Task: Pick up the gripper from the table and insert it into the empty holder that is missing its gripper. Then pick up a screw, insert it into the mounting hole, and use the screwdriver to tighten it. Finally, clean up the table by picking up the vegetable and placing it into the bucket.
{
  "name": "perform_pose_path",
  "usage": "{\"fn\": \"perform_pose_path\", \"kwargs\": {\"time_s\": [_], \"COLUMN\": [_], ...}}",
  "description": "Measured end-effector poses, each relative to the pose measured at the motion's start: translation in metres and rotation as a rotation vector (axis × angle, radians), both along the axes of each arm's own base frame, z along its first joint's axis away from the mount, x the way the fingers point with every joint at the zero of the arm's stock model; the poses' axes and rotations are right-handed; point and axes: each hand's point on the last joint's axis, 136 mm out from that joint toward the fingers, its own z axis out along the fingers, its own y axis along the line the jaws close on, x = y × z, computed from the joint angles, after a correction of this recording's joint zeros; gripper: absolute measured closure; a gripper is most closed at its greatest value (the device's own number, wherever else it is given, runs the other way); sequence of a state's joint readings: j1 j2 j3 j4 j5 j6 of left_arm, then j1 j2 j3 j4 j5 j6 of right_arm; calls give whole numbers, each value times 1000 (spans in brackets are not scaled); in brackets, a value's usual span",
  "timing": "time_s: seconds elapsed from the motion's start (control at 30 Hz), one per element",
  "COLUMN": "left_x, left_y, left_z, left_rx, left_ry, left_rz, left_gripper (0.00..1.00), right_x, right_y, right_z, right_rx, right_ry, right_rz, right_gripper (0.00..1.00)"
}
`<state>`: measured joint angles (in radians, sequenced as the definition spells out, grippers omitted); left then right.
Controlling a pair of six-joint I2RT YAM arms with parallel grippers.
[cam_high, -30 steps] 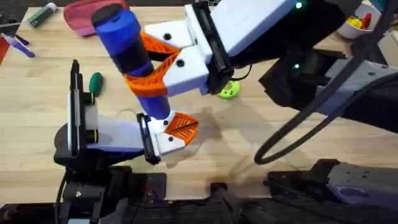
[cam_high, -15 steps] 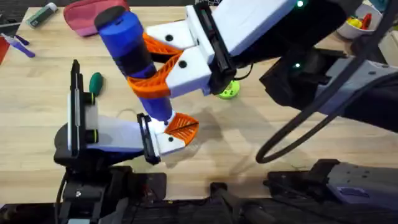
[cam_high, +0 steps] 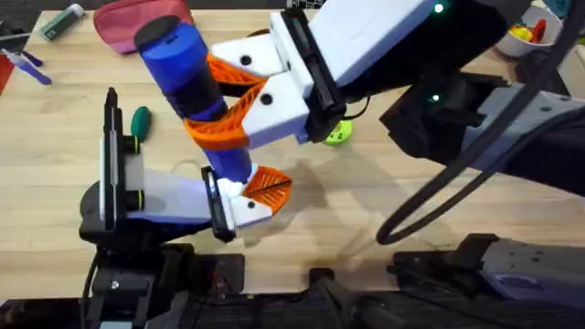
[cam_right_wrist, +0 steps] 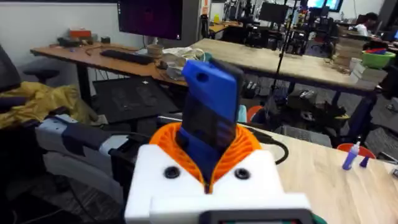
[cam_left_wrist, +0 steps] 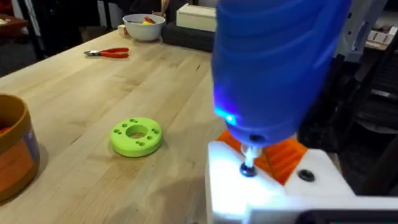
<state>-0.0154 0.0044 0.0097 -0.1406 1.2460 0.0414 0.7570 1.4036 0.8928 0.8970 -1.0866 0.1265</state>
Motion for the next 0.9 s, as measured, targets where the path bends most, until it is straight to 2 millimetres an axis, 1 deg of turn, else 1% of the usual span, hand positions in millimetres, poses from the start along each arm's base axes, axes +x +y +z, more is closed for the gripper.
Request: {"fn": "perform_pose_path", "kwargs": {"time_s": [0.9], "left_x": [-1], "left_y": [0], "left_z": [0], "left_rx": [-2], "left_ry": [3], "left_rz": [-9], "left_gripper": [981], "right_x": [2], "right_y": [2], "right_z": [-10], "right_rx": [-36], "right_ry": [15], "right_rz": [-5], "right_gripper": [978]}}
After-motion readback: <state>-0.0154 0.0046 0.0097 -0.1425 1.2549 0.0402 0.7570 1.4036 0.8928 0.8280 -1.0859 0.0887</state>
